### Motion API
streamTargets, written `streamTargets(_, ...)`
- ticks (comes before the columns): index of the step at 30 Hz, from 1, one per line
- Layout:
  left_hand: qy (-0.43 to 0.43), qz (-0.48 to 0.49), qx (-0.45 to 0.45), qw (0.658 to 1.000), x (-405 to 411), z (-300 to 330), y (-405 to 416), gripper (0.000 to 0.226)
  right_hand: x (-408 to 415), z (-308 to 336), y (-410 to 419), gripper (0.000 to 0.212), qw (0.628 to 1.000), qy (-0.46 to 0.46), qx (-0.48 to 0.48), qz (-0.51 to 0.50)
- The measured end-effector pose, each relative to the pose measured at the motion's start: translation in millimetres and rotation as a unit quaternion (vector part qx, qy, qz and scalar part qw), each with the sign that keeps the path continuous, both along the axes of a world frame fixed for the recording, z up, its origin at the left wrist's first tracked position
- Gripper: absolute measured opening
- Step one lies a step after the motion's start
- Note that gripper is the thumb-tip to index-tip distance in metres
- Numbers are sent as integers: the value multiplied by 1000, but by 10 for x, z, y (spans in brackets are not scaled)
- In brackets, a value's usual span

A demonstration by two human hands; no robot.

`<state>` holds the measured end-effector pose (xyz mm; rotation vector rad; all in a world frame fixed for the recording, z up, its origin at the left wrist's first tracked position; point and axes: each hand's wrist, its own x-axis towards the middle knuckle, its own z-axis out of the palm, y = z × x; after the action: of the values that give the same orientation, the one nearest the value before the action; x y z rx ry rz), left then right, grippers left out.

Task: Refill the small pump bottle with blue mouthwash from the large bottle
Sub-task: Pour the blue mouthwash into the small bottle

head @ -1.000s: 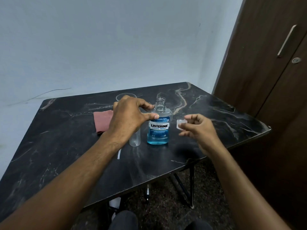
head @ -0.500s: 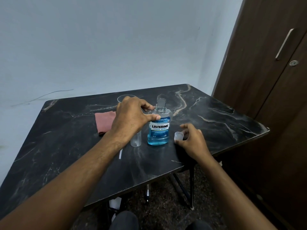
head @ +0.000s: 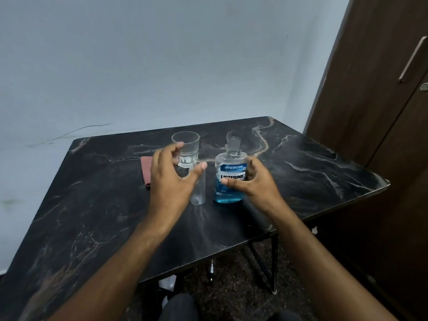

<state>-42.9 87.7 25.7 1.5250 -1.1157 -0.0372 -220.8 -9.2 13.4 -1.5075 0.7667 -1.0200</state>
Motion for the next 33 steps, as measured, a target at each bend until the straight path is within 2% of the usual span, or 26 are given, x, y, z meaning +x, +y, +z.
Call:
streamTargets(4, 61, -32, 85, 994, 57, -260, 29, 77, 61, -21, -27, 53, 999, -37, 0, -4)
streamTargets(6, 74, -48, 109, 990, 66, -317, 4, 70, 65, -5, -30, 51, 999, -42, -7, -1)
streamTargets(9, 39, -52, 128, 990, 47, -354, -53, 45, 72, 32, -40, 52, 999, -31, -28, 2)
streamTargets(13, -15, -38, 128, 991, 23, -350, -114, 32, 53, 141, -121, 50, 995, 15, -97, -27)
streamTargets(19, -13, -57, 48, 997, 37, -261, -195, 45, -80, 330, -186, 61, 949, 149, -251, -122)
streamTargets(26, -65, -80, 29, 994, 19, -250, -310, 42, -179, 324, -210, 61, 912, 229, -313, -134)
streamTargets(28, -73, -89, 32, 993, 30, -302, -322, 45, -210, 292, -231, 61, 905, 245, -319, -137)
streamTargets(33, -98, -73, 41, 992, 64, -398, -392, 38, -246, 218, -304, 62, 890, 285, -331, -131)
